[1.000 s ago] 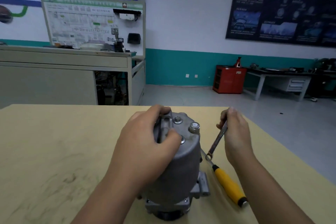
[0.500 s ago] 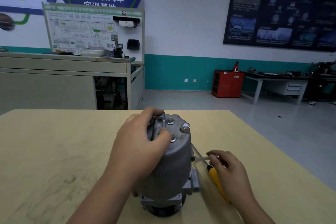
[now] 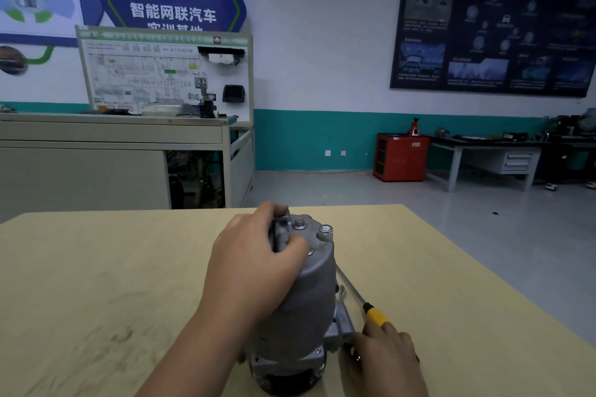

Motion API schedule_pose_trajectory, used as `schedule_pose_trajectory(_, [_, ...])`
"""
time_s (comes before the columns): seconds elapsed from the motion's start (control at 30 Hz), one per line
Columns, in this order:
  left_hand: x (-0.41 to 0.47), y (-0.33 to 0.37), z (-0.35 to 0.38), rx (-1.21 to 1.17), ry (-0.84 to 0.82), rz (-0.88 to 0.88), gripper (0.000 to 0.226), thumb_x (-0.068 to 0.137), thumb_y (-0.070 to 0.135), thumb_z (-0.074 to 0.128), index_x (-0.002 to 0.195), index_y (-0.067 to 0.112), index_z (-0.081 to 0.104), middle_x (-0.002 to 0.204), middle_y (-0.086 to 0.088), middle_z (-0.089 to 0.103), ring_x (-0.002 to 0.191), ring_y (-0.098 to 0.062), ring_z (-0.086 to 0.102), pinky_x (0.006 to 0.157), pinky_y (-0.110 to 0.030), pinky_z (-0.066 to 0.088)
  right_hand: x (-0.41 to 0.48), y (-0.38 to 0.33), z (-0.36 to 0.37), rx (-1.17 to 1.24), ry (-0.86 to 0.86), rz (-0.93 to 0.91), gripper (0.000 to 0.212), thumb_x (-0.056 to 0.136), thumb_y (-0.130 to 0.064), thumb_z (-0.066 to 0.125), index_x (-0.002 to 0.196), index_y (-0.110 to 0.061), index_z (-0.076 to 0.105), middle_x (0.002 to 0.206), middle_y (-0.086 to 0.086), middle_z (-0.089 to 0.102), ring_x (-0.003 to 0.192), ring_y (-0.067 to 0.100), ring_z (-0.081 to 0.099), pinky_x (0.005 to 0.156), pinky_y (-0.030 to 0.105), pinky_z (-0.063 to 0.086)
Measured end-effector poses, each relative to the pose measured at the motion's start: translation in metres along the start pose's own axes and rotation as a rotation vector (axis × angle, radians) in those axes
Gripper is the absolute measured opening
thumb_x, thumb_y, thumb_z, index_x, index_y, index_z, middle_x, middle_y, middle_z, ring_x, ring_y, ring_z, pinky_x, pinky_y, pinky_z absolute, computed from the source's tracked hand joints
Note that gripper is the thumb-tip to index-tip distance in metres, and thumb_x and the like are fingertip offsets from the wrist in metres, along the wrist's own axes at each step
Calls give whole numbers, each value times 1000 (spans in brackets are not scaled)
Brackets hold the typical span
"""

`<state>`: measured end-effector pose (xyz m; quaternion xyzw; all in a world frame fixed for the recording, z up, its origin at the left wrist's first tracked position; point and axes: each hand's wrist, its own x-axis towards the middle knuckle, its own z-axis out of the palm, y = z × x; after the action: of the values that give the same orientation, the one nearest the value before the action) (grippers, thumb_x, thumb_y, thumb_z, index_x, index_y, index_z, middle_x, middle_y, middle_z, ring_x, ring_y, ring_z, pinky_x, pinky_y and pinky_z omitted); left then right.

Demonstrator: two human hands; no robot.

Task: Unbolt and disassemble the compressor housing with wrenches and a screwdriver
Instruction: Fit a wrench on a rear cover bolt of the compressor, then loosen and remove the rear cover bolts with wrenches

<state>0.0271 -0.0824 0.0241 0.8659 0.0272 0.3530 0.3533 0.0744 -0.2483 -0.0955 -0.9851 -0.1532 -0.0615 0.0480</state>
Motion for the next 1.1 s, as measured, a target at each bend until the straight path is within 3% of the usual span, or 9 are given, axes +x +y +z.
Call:
schedule_pose_trajectory(0.23, [-3, 4, -1, 22, 9, -25, 45, 73, 46, 45, 115, 34, 57, 84, 19, 45, 89, -13, 50, 76, -30, 40, -26, -11, -45, 729, 279, 129, 25, 96, -20, 44, 102, -37, 62, 105, -10, 64, 94, 4, 59, 71, 12, 38])
schedule_pose_trajectory(0.33, [-5, 8, -2, 38, 23, -35, 51, 70, 51, 43, 115, 33, 57, 84, 17, 46, 90, -12, 50, 80, -31, 43, -44, -34, -53, 1042, 204, 126, 37, 91, -14, 57, 86, -50, 57, 86, -26, 62, 79, -8, 60, 63, 3, 40])
schedule_pose_trajectory(0.43, [-8, 13, -3, 71, 35, -62, 57, 69, 54, 42, 119, 32, 56, 80, 21, 39, 89, -10, 45, 84, -31, 42, -50, -57, -37, 891, 519, 177, 64, 71, 25, 52, 101, -31, 56, 99, -6, 67, 94, 24, 65, 73, 28, 49])
schedule_pose_trajectory(0.5, [-10, 17, -4, 106, 38, -83, 62, 68, 58, 41, 122, 30, 54, 77, 23, 33, 92, -11, 44, 88, -33, 40, -46, -61, -36, 857, 266, 125, 63, 80, 1, 62, 133, -24, 38, 135, 5, 47, 123, 27, 51, 97, 40, 43])
schedule_pose_trajectory(0.57, [-13, 21, -4, 181, 41, -94, 69, 67, 65, 37, 124, 30, 51, 83, 22, 40, 103, -14, 47, 92, -34, 33, -39, -53, -37, 802, -121, 27, 123, 52, -63, 70, 146, -34, -4, 148, -5, 17, 136, 12, 30, 107, 21, 31])
schedule_pose_trajectory(0.6, [-15, 22, -4, 238, 41, -99, 74, 65, 71, 34, 125, 31, 49, 92, 20, 47, 110, -13, 45, 93, -34, 27, -37, -48, -40, 804, -163, 37, 136, 35, -74, 60, 145, -37, -12, 149, -6, 11, 137, 9, 26, 110, 18, 27])
schedule_pose_trajectory(0.8, [-25, 14, -21, 478, -123, -3, 127, 22, 98, 2, 137, 46, 8, 143, 27, 21, 128, -3, 16, 92, -32, 5, -28, -57, -30, 823, -94, 131, 144, 38, -71, 75, 144, -38, -16, 143, -15, -10, 142, 13, 10, 113, 24, 24])
schedule_pose_trajectory(0.93, [-21, -1, -43, 441, -327, 109, 122, 26, 97, 29, 135, 57, -5, 145, 30, 5, 127, 6, 3, 100, -26, 6, -23, -52, -26, 842, -13, 63, 144, 21, -76, 64, 145, -42, 0, 134, -16, 11, 132, 10, 27, 104, 31, 38])
schedule_pose_trajectory(1.1, [-11, -7, -49, 472, -449, 162, 116, 37, 86, 47, 139, 57, 0, 145, 27, -1, 130, 0, -1, 109, -29, 9, -7, -40, -28, 984, -9, -101, 107, 27, -61, 74, 124, -48, 31, 116, -30, 27, 106, -13, 39, 77, 9, 44])
